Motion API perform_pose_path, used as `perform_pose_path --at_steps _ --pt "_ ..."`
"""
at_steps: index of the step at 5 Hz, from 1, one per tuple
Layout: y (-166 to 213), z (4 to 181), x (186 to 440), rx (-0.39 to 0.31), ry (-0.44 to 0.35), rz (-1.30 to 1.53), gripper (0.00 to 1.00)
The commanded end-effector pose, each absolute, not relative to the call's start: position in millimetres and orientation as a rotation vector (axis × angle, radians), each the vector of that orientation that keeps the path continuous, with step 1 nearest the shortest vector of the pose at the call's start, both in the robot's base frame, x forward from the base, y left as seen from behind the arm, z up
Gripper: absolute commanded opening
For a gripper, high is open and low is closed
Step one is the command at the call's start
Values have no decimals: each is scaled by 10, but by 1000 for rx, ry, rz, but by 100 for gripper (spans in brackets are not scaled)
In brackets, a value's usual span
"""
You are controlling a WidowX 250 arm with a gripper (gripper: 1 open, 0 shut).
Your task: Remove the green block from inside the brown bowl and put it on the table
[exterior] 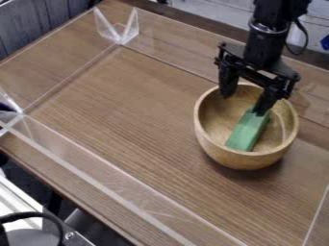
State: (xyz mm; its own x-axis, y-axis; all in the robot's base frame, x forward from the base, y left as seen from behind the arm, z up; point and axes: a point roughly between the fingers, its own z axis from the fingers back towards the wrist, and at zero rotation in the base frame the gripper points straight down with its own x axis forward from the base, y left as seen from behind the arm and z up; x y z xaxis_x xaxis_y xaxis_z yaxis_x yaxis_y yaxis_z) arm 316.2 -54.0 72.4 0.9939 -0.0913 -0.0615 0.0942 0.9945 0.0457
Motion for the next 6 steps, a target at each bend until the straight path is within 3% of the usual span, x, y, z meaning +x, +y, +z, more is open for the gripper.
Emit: perform_pose_path --at_steps 1,2,6 --pt "-577 975 3287 49 -43 -128 100" --pt "-594 1018 3322 55 -72 -160 100" --pt "-580 623 3498 16 -76 -249 100"
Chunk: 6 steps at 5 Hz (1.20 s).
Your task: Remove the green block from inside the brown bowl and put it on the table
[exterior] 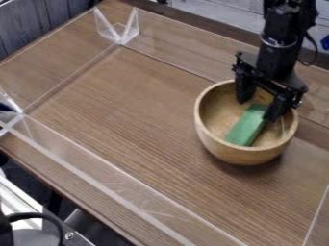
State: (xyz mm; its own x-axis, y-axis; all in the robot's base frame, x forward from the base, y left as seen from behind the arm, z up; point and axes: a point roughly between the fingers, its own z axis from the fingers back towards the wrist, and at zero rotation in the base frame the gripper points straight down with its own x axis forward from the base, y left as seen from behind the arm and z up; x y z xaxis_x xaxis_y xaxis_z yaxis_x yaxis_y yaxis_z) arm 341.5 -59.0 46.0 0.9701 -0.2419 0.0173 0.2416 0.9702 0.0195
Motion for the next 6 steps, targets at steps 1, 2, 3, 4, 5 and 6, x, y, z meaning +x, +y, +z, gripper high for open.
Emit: perform_pose_path --at_steps 1,2,3,4,5,6 --pt "-542 533 3489 19 -73 -255 0" --pt "-570 514 3483 30 -85 -233 0" --pt "-597 520 3473 39 -97 -215 0" --pt "-580 535 3478 45 -105 -218 0" --pt "-564 550 3483 52 -112 -221 0" --pt "-538 573 3496 21 -103 -222 0"
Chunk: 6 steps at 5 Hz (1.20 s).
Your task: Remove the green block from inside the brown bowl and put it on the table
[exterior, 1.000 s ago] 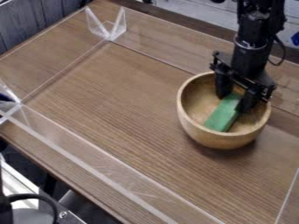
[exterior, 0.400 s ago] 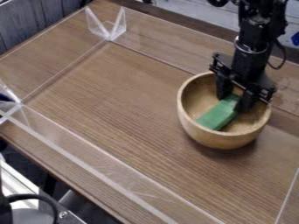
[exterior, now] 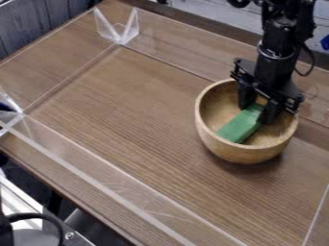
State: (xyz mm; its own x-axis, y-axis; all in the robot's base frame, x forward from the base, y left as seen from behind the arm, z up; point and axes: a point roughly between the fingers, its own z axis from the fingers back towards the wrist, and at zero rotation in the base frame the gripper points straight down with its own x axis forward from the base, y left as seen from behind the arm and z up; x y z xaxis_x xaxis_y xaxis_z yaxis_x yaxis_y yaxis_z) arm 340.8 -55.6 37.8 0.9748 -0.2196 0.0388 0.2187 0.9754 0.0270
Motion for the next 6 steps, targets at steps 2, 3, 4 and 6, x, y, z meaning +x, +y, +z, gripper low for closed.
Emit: perform_pose_path --at_steps 2,3,4,6 --pt "-531 588 3511 16 -100 -189 0" --pt "-513 656 3473 20 -78 -190 0" --pt "-484 761 3434 24 -60 -189 0" --pt "-336 1047 3346 51 -92 -121 0"
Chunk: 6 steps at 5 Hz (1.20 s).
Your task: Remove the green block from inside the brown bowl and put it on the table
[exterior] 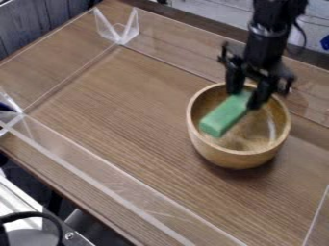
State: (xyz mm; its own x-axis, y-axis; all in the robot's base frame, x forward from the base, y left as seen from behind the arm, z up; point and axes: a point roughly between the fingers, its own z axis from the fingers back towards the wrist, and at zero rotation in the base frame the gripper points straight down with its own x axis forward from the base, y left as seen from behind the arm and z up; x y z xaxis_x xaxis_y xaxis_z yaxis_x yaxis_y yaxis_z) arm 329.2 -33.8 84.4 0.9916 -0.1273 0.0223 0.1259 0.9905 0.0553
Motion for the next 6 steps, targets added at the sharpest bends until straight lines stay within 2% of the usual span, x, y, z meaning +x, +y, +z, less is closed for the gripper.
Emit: perform_pose_path --at_steps 1,3,4,5,6 --pt "-21 1251 3265 77 -153 -1 0" --pt "700 1122 3169 99 -106 89 0" --pt "969 1014 3116 71 -69 120 0" --pt "1189 828 3088 37 -24 139 0" --pt "1194 709 3061 38 9 135 0"
